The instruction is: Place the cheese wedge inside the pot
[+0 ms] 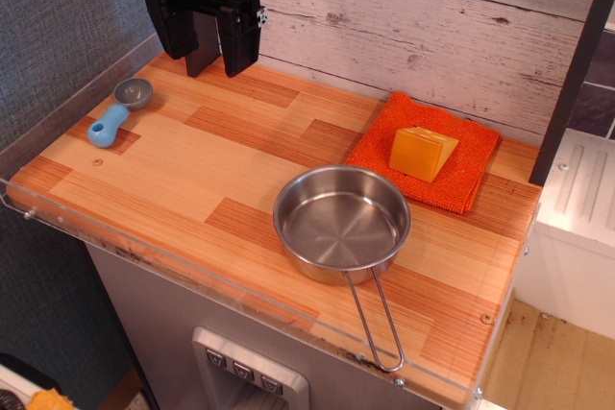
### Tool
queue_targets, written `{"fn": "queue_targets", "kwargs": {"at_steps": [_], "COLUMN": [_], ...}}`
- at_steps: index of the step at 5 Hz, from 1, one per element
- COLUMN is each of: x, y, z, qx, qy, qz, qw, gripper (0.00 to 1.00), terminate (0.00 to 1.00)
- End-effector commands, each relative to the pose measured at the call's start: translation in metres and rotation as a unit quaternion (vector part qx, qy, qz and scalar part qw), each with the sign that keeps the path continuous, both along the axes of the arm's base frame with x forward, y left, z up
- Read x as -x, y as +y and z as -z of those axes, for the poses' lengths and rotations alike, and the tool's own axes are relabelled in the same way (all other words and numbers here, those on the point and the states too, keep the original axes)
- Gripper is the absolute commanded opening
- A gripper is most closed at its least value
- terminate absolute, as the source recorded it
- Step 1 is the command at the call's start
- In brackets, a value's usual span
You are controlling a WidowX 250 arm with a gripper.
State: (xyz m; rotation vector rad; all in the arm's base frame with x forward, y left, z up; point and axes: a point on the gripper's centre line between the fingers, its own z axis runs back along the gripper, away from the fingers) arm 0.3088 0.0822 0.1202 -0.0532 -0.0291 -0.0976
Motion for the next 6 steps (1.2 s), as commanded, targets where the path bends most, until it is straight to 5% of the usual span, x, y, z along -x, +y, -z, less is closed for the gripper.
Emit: {"fn": "queue_targets", "kwargs": {"at_steps": [1,2,3,6], "x": [0.0,-0.02,-0.037,-0.063], "y": [0.0,-0.033,-0.065,-0.126], "z": [0.0,0.017,0.03,0.048], "qx": [0.0,0.033,0.026,-0.036], "qy": [0.0,-0.018,-0.04,-0.098], "qz": [0.0,0.013,0.017,0.013], "qw": [1.0,0.9992,0.9987,0.9945], "gripper": [1.0,1.0,1.0,1.0], "terminate": [0.0,0.0,0.0,0.0]}}
